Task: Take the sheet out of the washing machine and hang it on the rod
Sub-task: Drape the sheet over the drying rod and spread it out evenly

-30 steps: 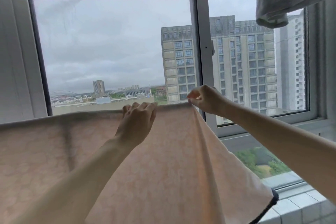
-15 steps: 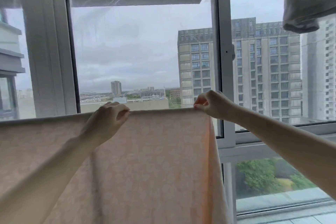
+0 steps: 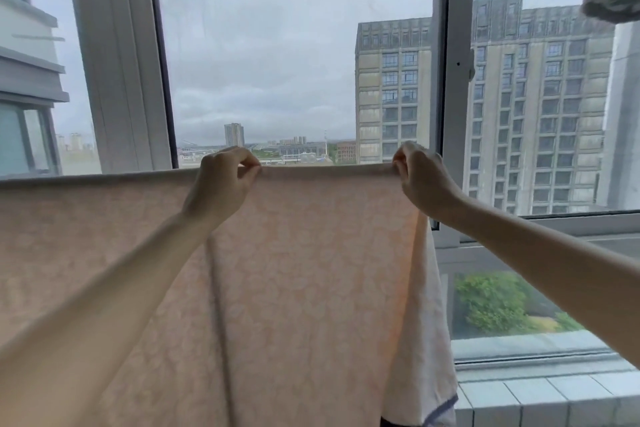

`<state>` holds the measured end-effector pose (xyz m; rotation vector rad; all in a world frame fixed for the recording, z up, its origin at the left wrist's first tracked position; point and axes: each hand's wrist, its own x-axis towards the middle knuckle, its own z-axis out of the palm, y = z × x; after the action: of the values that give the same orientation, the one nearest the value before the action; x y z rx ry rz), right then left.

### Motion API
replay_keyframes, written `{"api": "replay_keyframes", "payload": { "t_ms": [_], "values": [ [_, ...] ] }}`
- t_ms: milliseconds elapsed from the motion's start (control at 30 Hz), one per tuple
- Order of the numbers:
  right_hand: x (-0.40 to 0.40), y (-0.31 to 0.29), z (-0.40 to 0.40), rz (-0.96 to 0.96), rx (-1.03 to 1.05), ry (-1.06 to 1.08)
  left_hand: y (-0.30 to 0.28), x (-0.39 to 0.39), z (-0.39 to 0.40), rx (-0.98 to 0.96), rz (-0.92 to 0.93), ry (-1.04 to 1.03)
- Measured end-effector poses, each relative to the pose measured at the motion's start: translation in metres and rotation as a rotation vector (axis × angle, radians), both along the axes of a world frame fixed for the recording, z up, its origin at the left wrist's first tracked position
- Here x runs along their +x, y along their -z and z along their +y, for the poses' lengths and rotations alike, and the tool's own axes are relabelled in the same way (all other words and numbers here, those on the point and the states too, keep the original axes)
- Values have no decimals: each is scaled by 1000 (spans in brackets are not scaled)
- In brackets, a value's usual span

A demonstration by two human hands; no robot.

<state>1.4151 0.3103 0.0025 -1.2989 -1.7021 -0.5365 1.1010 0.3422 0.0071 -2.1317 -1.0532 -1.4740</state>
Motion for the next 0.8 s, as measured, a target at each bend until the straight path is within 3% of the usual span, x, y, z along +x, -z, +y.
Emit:
{"api": "replay_keyframes", "payload": {
  "t_ms": [167,300,433,567,800],
  "values": [
    [3,19,-14,-372,165,123,22,-2,-2,156,147,-34],
    [4,32,-16,-517,147,172,42,-6,-1,208,248,-86],
    [3,34,-15,-520,88,218,55,-2,-2,148,302,-70],
    [-10,16,-19,-447,79,285,38,-10,0,78,244,-45],
    [-55,-4,-12,-457,29,47,22,-47,-3,100,66,-63]
  ]
}}
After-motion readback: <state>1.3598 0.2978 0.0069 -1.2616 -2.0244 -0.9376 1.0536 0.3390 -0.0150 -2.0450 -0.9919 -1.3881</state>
